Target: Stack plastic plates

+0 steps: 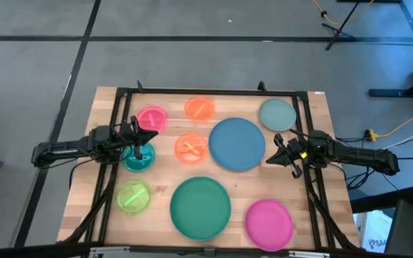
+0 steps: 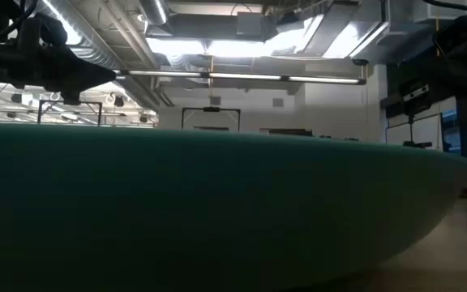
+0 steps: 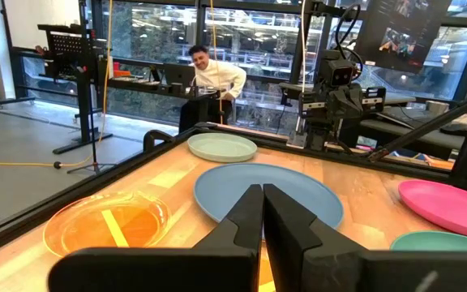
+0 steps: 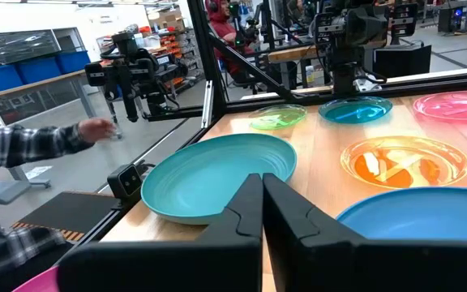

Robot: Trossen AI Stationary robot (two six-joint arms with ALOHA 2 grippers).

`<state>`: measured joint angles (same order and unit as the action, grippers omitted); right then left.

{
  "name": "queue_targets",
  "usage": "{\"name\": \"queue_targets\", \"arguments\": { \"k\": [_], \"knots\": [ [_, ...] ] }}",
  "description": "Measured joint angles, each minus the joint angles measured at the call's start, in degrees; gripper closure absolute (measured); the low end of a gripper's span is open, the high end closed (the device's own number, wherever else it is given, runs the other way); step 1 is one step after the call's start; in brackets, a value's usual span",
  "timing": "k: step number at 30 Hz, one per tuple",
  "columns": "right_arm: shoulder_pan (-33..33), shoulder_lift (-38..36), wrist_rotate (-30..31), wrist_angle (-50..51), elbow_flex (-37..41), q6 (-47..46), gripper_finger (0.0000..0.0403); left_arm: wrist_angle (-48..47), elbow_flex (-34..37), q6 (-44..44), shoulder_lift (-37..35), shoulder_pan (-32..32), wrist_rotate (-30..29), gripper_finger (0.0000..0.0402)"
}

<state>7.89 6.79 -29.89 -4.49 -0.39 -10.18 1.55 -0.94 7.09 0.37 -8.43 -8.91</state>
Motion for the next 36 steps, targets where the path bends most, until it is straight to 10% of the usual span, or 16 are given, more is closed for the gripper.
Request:
{"name": "queue_targets", "arguments": {
  "k": [16,36],
  "knots": [
    [0.0,0.0,0.5,0.0,0.0,0.0,0.0402,0.0,0.0,0.0,0.0,0.0,0.0,0.0395],
    [-0.1,0.2,17.5,-1.6,0.0,-11.8,0.0402,5.0,0.0,2.8,0.6,0.0,-2.3,0.0395]
  ]
}}
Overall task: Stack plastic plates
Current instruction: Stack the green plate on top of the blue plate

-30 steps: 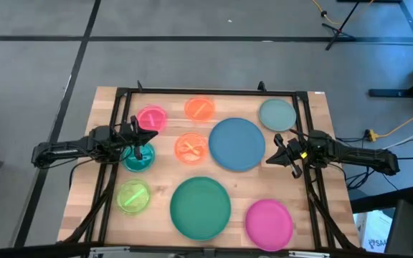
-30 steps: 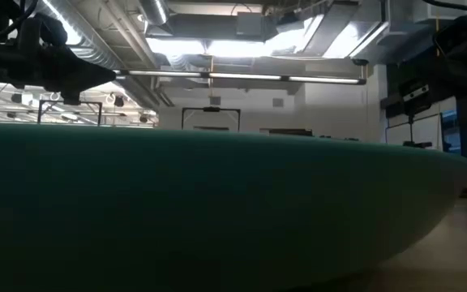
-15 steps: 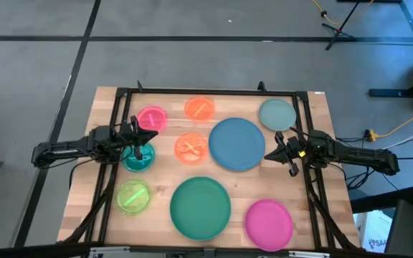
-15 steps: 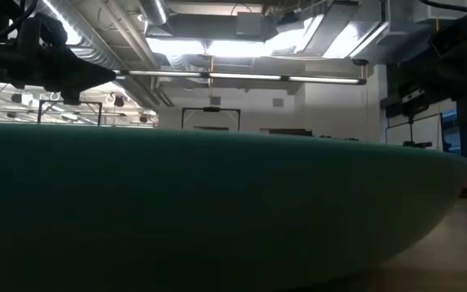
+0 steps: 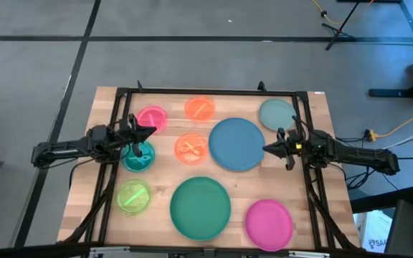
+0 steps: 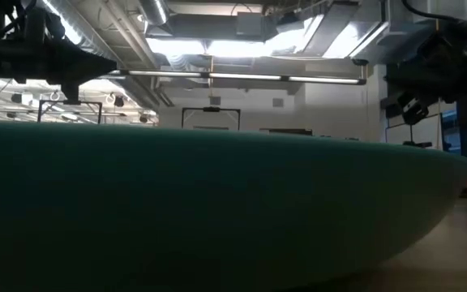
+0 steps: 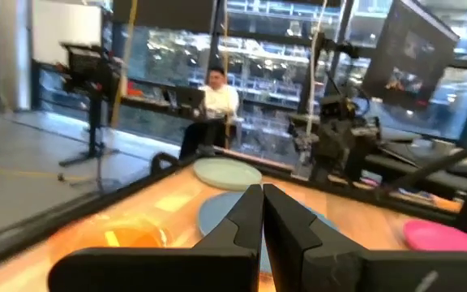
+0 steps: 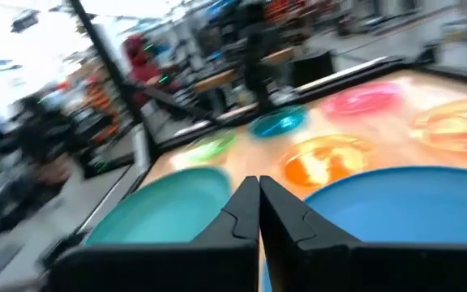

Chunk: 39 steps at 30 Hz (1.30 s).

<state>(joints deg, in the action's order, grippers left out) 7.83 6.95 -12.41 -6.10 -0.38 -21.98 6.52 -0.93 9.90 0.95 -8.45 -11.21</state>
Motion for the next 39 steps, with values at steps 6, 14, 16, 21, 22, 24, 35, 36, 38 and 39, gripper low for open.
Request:
{"name": "queue_targets", "arguments": {
  "k": [6,14,16,21,22,24,35,36,38,39],
  "knots": [
    [0.0,9.5,0.2,-6.2,-2.5,0.8,0.0402,5.4,0.0,3.4,6.9,2.1,4.6,0.0397],
    [-9.9,33.4,5.5,-7.2,-15.4,3.5,0.0402,17.7,0.0,3.3,20.3,11.6,3.6,0.0401],
    [-13.9,39.8,8.8,-6.5,-19.0,4.0,0.0402,20.9,0.0,2.4,22.9,14.1,3.0,0.0401],
    [-21.5,54.3,16.1,-2.7,-28.7,4.2,0.0402,25.7,0.0,2.0,27.4,19.4,0.6,0.0401],
    [-22.6,56.6,16.9,-2.3,-30.4,4.2,0.0402,26.0,0.0,2.4,28.2,20.7,-0.2,0.0401],
    [-24.2,61.1,17.5,-1.0,-33.3,3.6,0.0402,26.0,0.0,3.0,29.7,23.0,-2.6,0.0401],
    [-25.2,76.3,12.9,0.0,-42.6,-5.0,0.0366,32.8,0.0,3.9,36.2,30.1,-8.8,0.0401],
    [-25.6,77.4,12.9,0.0,-43.0,-5.0,0.035,33.1,0.0,4.7,37.0,30.7,-9.3,0.0401],
    [-25.9,79.4,13.6,0.0,-43.9,-5.0,0.0312,34.1,0.0,6.2,38.8,32.2,-10.1,0.0401],
    [-25.9,80.4,14.3,0.2,-44.2,-4.9,0.0292,34.4,0.0,6.9,39.9,33.0,-11.0,0.0401]
  ]
}}
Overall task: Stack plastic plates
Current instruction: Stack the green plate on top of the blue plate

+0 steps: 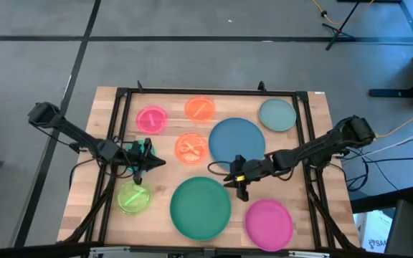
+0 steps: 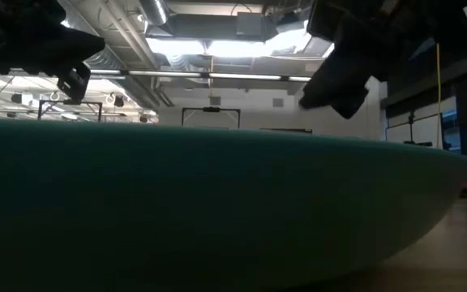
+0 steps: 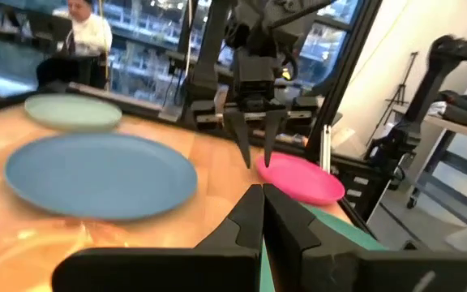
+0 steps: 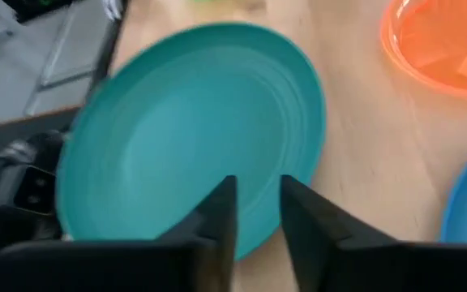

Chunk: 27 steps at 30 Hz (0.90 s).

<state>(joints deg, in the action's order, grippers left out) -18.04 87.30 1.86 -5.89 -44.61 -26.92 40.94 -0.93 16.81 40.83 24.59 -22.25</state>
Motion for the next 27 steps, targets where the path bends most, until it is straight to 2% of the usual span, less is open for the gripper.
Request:
{"name": "queue_targets", "arguments": {
  "k": [4,9,15,18,27],
  "knots": [
    [0.1,3.8,0.3,0.0,-2.5,0.2,0.0221,0.1,-1.9,-0.2,4.7,2.7,-3.7,0.0401],
    [0.1,7.5,0.3,1.6,-6.8,0.4,0.0174,-1.7,-7.9,-6.8,10.3,2.9,-1.8,0.0401],
    [-0.8,9.1,4.2,4.0,-8.1,-2.3,0.0175,-4.2,-13.3,-9.3,16.9,3.1,-0.8,0.0401],
    [-0.9,9.1,4.7,3.9,-8.1,-4.7,0.0179,-4.3,-14.0,-6.9,21.2,4.2,1.1,0.0401],
    [-1.1,10.0,5.9,6.0,-8.1,-9.4,0.0182,-4.1,-14.0,-0.4,30.6,6.8,-1.6,0.0401]
  ]
}}
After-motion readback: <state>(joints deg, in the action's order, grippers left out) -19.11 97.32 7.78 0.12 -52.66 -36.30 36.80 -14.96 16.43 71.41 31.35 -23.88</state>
